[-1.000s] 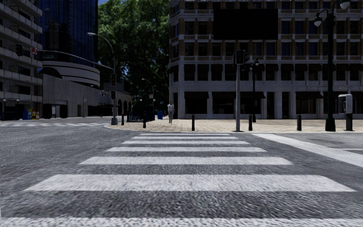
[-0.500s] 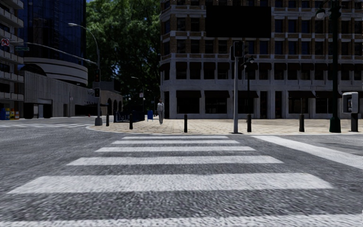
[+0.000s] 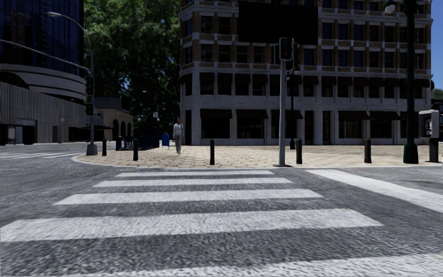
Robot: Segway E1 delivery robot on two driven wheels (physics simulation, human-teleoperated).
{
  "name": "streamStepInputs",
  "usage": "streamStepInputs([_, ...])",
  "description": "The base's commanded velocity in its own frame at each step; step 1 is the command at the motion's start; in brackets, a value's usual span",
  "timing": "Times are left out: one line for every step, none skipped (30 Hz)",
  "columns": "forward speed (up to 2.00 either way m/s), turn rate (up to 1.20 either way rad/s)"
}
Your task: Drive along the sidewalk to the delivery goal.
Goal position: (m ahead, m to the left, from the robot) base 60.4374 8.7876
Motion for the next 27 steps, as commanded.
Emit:
streamStepInputs([2.0,-0.28])
streamStepInputs([2.0,-0.28])
streamStepInputs([2.0,-0.28])
streamStepInputs([2.0,-0.28])
streamStepInputs([2.0,-0.28])
streamStepInputs([2.0,-0.28])
streamStepInputs([2.0,-0.28])
streamStepInputs([2.0,-0.28])
streamStepInputs([2.0,-0.28])
streamStepInputs([2.0,-0.28])
streamStepInputs([2.0,-0.28])
streamStepInputs([2.0,-0.28])
streamStepInputs([2.0,-0.28])
streamStepInputs([2.0,-0.28])
streamStepInputs([2.0,-0.28])
streamStepInputs([2.0,-0.28])
streamStepInputs([2.0,-0.28])
streamStepInputs([2.0,-0.28])
streamStepInputs([2.0,-0.28])
streamStepInputs([2.0,-0.28])
streamStepInputs([2.0,-0.28])
streamStepInputs([2.0,-0.28])
streamStepInputs([2.0,-0.28])
streamStepInputs([2.0,-0.28])
streamStepInputs([2.0,-0.28])
streamStepInputs([2.0,-0.28])
streamStepInputs([2.0,-0.28])
